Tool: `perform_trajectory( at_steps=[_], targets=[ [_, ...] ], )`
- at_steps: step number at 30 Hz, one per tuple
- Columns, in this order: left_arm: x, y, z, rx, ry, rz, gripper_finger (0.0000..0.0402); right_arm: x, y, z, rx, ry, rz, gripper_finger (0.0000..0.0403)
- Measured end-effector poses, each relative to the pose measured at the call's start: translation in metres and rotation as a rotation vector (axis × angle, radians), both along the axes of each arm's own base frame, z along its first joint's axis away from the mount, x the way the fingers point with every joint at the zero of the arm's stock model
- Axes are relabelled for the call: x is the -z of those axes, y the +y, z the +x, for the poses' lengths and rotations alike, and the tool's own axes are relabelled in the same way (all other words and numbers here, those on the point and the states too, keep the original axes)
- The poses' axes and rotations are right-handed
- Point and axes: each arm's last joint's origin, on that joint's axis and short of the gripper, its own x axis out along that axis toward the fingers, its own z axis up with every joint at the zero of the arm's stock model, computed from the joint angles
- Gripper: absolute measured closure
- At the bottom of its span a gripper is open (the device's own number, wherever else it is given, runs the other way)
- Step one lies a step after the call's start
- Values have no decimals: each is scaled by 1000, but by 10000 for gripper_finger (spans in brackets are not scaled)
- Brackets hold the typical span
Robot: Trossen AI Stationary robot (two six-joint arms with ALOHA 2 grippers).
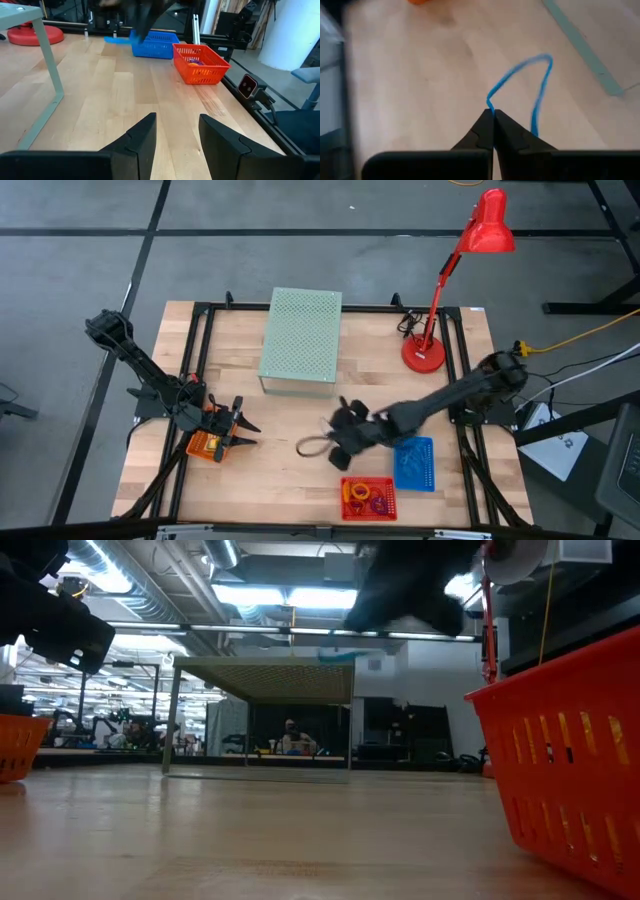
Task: Pick & Place Office Desk Supplies
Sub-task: Put the blue rubber band into the blue bin
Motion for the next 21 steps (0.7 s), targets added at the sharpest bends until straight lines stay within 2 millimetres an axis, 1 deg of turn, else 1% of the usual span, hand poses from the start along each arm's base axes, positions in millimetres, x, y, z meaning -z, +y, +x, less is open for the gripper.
perform_trajectory(
  at_steps=[4,9,13,16,19,21],
  targets=[
    [0,0,0,0,0,-1,258,-28,10,-31,63,-7,-25,401],
    [0,0,0,0,0,-1,258,-46,21,-79,210,54,-34,401],
    [0,0,0,0,0,-1,258,-45,31,-111,332,122,-39,401],
    [0,0,0,0,0,0,258,-43,39,-130,418,156,-24,402],
    [0,0,0,1,-1,8,258,-35,50,-143,453,158,10,402],
    [0,0,0,0,-2,10,258,-29,53,-149,481,182,39,402]
  ],
)
